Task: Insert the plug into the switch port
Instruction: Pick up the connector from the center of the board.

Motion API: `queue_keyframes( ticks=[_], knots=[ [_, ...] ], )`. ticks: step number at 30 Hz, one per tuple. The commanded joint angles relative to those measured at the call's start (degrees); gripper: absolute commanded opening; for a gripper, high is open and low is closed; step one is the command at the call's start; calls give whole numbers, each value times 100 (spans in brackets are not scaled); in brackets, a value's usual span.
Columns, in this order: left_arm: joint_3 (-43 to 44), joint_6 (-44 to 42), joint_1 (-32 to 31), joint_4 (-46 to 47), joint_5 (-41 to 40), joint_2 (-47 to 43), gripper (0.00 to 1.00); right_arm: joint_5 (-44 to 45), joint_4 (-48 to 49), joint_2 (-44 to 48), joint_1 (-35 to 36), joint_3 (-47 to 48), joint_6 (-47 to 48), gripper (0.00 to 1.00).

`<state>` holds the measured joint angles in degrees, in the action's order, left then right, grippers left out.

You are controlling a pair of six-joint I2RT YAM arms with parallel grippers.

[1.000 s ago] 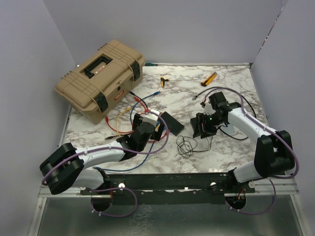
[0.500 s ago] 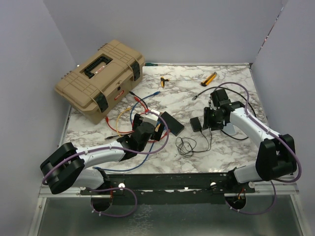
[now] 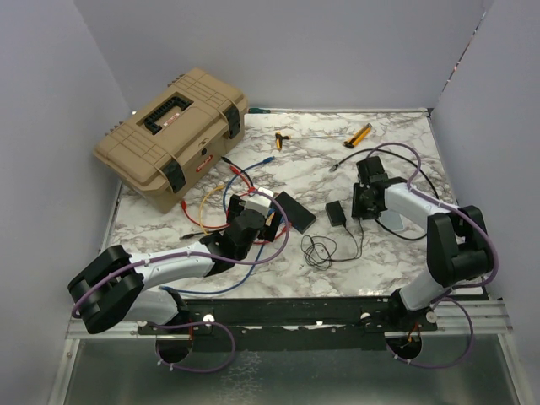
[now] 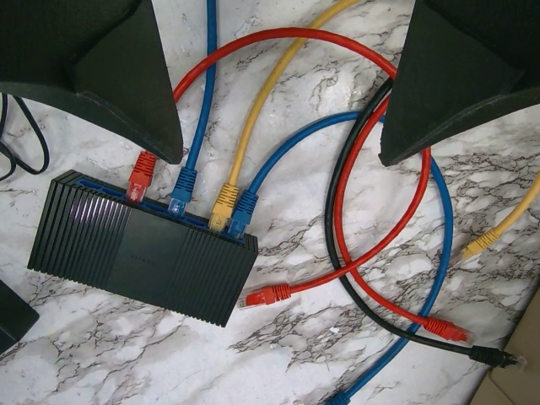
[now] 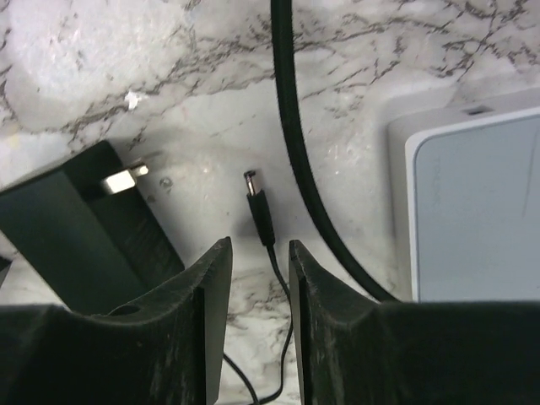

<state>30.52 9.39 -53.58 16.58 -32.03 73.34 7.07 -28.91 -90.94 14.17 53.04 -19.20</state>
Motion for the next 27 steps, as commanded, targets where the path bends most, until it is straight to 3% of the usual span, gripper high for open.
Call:
queue_keyframes(
  ticks=[1, 7, 14, 18, 23, 27],
  knots=[
    [112, -23, 23, -36, -136, -75, 99, 311, 390, -177, -71, -71, 151, 35],
    [119, -23, 22, -35, -124, -74, 99, 313, 486, -190, -141, -166, 219, 26],
    [128, -31, 20, -39, -113, -32, 99, 74, 578, -292, -152, -244, 275, 22],
    [138, -36, 21, -37, -116, -4, 99, 5, 539, -305, -153, -241, 291, 14],
    [143, -51, 20, -43, -134, 13, 99, -51, 319, -12, -152, -155, 333, 1],
    [150, -51, 22, -41, -125, 43, 99, -368, 166, 353, -145, -23, 576, 0]
  ],
)
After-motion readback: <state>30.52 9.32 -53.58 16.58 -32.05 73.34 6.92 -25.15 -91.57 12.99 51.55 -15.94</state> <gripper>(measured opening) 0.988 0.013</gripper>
